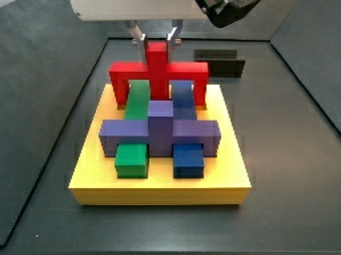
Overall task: Pick up the red object. Move up. Move to above the board. Insert the red object.
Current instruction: Insert the red object.
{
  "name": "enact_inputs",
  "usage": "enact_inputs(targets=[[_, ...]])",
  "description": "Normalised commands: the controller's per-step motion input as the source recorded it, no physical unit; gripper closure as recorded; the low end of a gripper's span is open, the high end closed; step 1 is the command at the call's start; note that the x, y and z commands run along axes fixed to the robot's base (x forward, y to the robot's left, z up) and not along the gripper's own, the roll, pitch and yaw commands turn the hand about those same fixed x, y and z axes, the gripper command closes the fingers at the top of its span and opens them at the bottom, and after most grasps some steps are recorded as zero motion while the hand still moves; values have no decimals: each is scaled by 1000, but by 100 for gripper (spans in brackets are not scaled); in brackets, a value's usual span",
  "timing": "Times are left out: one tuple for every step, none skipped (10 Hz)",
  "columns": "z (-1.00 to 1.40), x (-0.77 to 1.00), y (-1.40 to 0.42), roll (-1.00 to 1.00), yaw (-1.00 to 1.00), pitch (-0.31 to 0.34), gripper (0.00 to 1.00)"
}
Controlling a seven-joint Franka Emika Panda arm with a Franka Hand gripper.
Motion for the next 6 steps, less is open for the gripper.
enact_inputs(targets=[[-174, 0, -260, 33, 103, 0, 100], [-169, 131, -291, 130, 57, 0, 100], [-260, 80, -114, 166, 40, 0, 100], [-263, 106, -63, 197, 66, 0, 100], [-320, 106, 0, 227, 63, 0, 100], [-126, 74, 0, 306, 74, 0, 100]])
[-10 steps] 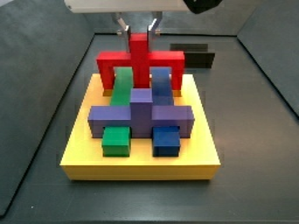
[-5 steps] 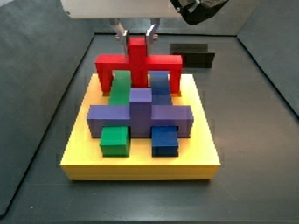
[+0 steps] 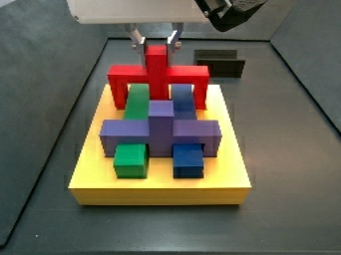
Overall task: Pick up the red object. Move up. Move to above the board. Insert the red object.
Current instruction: Insert the red object.
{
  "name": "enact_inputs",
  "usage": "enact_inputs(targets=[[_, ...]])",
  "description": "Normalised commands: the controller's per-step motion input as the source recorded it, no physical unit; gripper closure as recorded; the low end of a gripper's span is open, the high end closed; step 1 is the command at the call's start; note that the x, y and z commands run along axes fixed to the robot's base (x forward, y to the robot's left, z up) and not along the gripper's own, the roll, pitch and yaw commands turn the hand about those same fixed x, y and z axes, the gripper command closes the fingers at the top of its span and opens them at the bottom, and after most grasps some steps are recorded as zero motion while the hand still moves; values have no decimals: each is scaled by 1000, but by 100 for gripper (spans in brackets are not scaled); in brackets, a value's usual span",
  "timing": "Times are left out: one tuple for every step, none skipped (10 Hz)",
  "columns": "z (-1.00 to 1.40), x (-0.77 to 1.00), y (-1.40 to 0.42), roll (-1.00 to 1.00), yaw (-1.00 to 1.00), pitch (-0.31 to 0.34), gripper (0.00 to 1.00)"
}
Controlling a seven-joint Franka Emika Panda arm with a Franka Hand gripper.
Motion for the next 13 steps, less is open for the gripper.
enact_inputs(targets=[[0, 71, 0, 376, 80, 0, 100], [-40, 86, 0, 374, 74, 0, 100], [-114, 137, 0, 310, 63, 0, 100], [-271, 117, 0, 231, 43, -23, 100], [-389, 97, 0, 133, 31, -44, 100], [-449, 34, 0, 19, 0, -50, 100], [-514, 0, 0, 63, 0, -66, 100], [-531, 0, -17, 76, 0, -90, 100], [-574, 17, -51, 67, 0, -84, 100], [-677, 154, -34, 76, 0, -64, 100], [-660, 280, -34, 100, 0, -43, 100], [-491, 377, -123, 161, 0, -17, 100], [-374, 311, -157, 189, 137, -9, 100]])
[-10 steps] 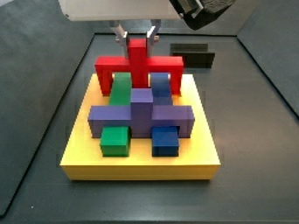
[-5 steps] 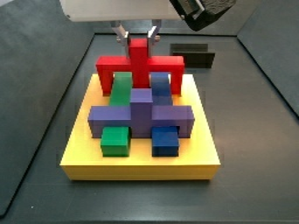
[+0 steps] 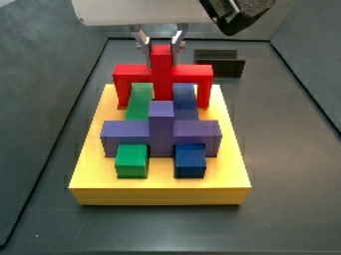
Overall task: Pick up the red object. Move up. Move to above the board. Insert the red object.
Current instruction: Insert the red object.
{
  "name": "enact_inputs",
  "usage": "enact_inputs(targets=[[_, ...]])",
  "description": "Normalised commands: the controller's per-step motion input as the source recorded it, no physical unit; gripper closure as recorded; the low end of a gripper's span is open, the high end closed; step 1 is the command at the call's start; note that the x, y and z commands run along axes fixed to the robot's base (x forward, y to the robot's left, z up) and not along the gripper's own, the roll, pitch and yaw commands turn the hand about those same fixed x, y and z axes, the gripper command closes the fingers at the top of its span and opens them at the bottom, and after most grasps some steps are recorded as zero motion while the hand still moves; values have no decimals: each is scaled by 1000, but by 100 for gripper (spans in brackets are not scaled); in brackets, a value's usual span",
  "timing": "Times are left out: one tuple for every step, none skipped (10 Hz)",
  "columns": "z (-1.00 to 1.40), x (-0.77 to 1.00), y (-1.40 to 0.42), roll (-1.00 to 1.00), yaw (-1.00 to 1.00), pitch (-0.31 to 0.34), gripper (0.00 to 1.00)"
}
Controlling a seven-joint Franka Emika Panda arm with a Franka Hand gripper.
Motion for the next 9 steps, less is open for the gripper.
enact_inputs(targets=[[-249, 131, -100, 204, 340, -19, 100], [-286, 31, -31, 174, 380, -44, 100], [-371, 0, 0, 130, 340, -67, 100], [-391, 0, 0, 51, 117, -44, 100], [-317, 0, 0, 0, 0, 0, 100], [-217, -29, 0, -34, -60, 0, 100], [-146, -154, 0, -63, -111, 0, 100], [-100, -214, -31, -77, -146, 0, 100], [-69, -174, -69, -89, -211, 0, 100]])
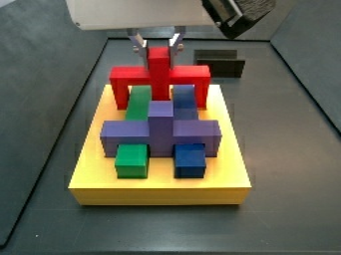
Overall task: Pick up the red object. Move up. Move to above the board. Insert the red object.
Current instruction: Insert the red object.
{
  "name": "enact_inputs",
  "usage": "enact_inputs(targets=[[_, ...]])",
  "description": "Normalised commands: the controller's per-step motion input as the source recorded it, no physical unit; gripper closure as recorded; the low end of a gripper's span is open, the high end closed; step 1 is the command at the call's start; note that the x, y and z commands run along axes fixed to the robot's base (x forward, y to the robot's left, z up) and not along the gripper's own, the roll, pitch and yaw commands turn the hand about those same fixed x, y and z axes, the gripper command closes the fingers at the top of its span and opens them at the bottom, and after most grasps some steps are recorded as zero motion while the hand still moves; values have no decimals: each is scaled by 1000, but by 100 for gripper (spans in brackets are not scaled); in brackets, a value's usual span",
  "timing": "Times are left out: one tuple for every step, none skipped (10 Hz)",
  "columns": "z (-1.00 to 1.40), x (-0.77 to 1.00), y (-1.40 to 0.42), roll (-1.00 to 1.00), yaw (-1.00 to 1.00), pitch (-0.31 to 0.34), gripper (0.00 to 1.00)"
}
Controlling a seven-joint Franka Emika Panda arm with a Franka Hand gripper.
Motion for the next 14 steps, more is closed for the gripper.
enact_inputs(targets=[[-31, -126, -140, -114, -263, 0, 100], [-103, -151, 0, -117, -194, 0, 100], [-217, -23, 0, -134, -180, 0, 100], [-289, 0, 100, -81, -143, 0, 100], [-291, 0, 209, -147, -49, -6, 100], [-180, 0, 171, -151, 0, 0, 100], [-340, 0, 94, -340, 0, 0, 100], [-303, 0, 89, -397, 0, 1, 100], [-266, 0, 0, -319, 77, 17, 100], [-263, 0, 49, -369, 11, 76, 100], [-71, 49, 123, -477, 86, 130, 100], [0, 206, 83, -500, 103, 177, 100], [23, 83, 3, -397, 131, 116, 100], [0, 3, 0, -243, 149, 61, 100]])
